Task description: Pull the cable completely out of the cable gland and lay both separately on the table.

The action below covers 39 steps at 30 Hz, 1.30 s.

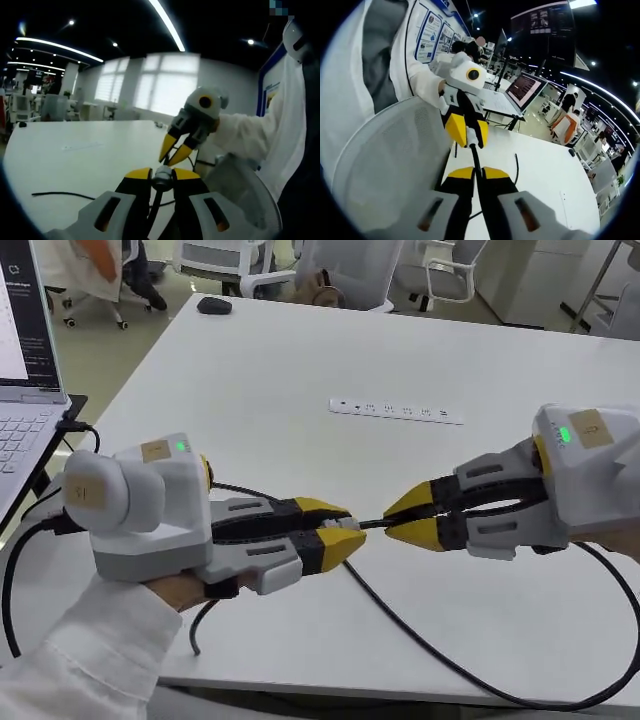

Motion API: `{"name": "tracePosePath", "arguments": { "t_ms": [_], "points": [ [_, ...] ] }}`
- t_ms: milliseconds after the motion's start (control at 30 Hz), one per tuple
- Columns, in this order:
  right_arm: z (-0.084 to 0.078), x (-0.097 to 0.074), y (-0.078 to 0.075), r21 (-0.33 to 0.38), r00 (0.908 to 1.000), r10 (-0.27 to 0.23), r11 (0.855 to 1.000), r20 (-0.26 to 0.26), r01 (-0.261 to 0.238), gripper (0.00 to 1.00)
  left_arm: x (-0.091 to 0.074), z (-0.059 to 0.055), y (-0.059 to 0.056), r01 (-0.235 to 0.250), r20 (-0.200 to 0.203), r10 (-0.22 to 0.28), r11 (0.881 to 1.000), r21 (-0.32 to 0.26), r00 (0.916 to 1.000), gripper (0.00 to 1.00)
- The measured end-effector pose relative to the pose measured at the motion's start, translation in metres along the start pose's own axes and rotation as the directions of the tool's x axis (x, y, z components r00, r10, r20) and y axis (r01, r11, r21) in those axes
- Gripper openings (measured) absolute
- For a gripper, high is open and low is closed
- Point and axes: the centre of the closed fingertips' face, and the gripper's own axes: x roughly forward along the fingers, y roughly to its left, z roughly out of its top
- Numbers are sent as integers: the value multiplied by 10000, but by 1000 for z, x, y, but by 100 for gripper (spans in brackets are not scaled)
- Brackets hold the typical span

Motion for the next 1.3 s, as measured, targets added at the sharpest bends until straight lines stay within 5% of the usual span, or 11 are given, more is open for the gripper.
{"name": "tracePosePath", "arguments": {
  "t_ms": [767,1200,1300],
  "points": [
    [-56,-32,-6,1508,9904,-1181,9803,-722,1279,4,-1,2,-2,-4,74,4,10000,25,10000,18],
    [-66,-26,-1,2158,9897,-1060,9684,-960,1247,5,2,0,-7,168,-62,-167,9996,209,9998,18],
    [-67,-23,1,2367,9894,-882,9649,-1152,1136,12,3,-1,-8,234,-120,-232,9995,200,9997,18]
  ]
}}
